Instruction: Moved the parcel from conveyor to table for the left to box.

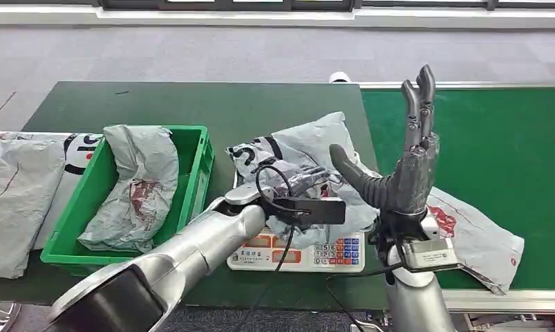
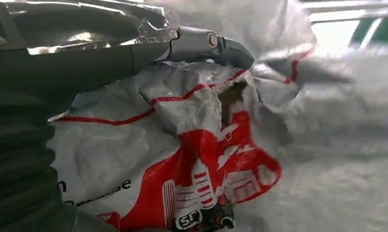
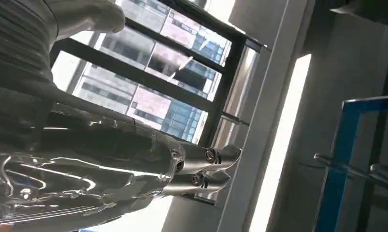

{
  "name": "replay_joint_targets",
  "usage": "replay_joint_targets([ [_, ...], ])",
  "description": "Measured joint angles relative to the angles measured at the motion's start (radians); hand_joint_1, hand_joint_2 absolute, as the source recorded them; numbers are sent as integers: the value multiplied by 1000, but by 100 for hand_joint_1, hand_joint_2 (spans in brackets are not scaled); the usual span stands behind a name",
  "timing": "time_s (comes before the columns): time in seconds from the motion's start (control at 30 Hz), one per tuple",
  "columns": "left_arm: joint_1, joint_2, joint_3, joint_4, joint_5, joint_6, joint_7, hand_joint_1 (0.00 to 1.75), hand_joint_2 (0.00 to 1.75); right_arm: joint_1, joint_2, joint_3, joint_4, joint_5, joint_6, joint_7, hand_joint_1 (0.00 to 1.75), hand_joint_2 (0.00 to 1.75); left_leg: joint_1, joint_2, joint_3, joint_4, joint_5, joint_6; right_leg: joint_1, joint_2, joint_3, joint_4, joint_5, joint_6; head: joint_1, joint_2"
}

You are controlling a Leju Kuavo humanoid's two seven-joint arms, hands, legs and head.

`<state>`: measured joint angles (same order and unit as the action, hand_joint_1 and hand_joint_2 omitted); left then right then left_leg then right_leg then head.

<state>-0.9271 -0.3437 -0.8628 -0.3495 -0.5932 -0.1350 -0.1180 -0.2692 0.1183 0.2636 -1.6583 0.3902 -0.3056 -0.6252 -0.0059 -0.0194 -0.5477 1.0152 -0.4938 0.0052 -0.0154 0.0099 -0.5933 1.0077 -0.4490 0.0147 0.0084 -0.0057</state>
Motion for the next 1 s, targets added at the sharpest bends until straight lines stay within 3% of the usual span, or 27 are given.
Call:
replay_joint_targets([
  [0.27, -1, 3, -52, 59, 1, -137, 36, 0, 175, -24, 8, 11, 0, 23, 2, 22, 0, 175, 0, -1, 2, 0, 0, 0, 0, 0, 3, 0, 0, 0, 0, 0],
  [0.6, -12, 2, -62, 72, -7, -184, 37, 0, 175, -28, 13, 13, -4, 26, 3, 27, 0, 175, 0, 0, 7, 0, 0, 0, 0, 0, 8, 0, 0, 0, 0, 0],
  [0.63, -12, 2, -62, 72, -11, -187, 37, 24, 175, -28, 13, 13, -4, 26, 3, 27, 0, 175, 0, 0, 7, 0, 0, 0, 0, 0, 8, 0, 0, 0, 0, 0],
  [0.67, -13, 2, -62, 73, -13, -186, 37, 175, 175, -28, 13, 13, -5, 26, 4, 27, 0, 175, 0, 0, 7, 0, 0, 0, 0, 0, 8, 0, 0, 0, 0, 0],
  [1.0, -3, 2, -62, 69, -1, -20, 12, 175, 175, -24, 13, 16, -23, 26, 3, 24, 0, 175, 0, -1, 7, 0, 1, 1, 0, 0, 9, 0, 0, 0, 0, 0],
])
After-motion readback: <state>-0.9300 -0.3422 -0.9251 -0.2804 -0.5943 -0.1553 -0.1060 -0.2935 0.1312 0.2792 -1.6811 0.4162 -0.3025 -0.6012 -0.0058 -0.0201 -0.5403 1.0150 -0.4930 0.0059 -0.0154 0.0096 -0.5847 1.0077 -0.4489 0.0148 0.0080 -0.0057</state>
